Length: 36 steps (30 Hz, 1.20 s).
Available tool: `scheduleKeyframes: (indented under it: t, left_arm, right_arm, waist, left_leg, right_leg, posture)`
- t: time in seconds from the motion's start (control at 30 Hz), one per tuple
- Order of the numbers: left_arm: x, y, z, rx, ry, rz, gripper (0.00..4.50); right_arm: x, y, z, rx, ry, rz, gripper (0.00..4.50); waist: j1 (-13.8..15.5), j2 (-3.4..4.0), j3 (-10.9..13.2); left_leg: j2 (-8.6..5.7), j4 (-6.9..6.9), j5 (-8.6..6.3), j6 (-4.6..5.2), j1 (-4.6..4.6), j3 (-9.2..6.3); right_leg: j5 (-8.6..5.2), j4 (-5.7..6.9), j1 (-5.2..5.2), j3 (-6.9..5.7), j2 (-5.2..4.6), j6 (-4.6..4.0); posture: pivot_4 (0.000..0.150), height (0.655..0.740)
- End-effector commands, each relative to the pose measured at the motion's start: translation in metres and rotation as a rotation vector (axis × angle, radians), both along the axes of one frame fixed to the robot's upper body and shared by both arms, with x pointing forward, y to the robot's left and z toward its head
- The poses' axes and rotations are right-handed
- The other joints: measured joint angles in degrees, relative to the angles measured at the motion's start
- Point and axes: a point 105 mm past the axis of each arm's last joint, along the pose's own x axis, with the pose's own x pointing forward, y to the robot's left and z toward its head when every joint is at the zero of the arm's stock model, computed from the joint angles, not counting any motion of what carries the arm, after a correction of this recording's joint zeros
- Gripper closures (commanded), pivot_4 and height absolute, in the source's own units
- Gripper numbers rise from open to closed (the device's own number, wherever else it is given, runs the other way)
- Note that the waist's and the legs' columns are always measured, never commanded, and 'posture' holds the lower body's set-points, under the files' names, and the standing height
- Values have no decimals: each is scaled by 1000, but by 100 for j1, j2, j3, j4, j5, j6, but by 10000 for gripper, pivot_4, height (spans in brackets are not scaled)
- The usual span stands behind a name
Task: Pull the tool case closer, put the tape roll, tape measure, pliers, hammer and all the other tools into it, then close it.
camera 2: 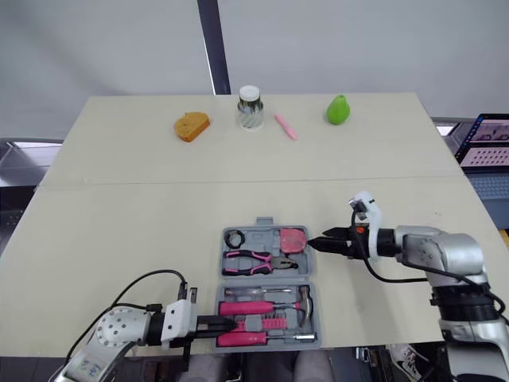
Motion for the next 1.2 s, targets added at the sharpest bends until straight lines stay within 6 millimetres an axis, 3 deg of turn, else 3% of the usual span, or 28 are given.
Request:
scheduleKeyframes:
  t: [0.03, 0.43, 0.77, 1.2]
  left_arm:
    - [-7, 1, -8, 8, 2, -8, 45000]
    - [-13, 0, -15, 20, 19, -4, 45000]
    - [-11, -5, -14, 36, 22, -5, 45000]
    - [0, 0, -11, 93, 15, 4, 45000]
  right_arm:
    - [9, 0, -3, 18, 30, -41, 549]
    - [31, 11, -18, 28, 103, -104, 549]
    - [46, 38, -29, 45, 104, -70, 549]
    - [27, 67, 0, 158, 44, 126, 549]
  waist:
    - [-5, 1, 0]
    - [-15, 9, 2]
    - [-33, 19, 2]
    - [-147, 35, 11]
  left_leg:
    - [-1, 0, 0, 0, 0, 0]
    - [-6, 0, 0, 1, 0, 1]
    - [-3, 0, 0, 0, 0, 1]
    - [-3, -6, -1, 0, -1, 0]
  right_leg:
    - [0, 1, 0, -4, -1, 0]
    - [0, 9, -2, -13, 0, 0]
    - [0, 13, -4, -12, 30, 0]
    - [0, 16, -8, -13, 32, 0]
  posture:
    - [1500, 6950]
    - [1500, 6950]
    - [1500, 6950]
    - [1500, 6950]
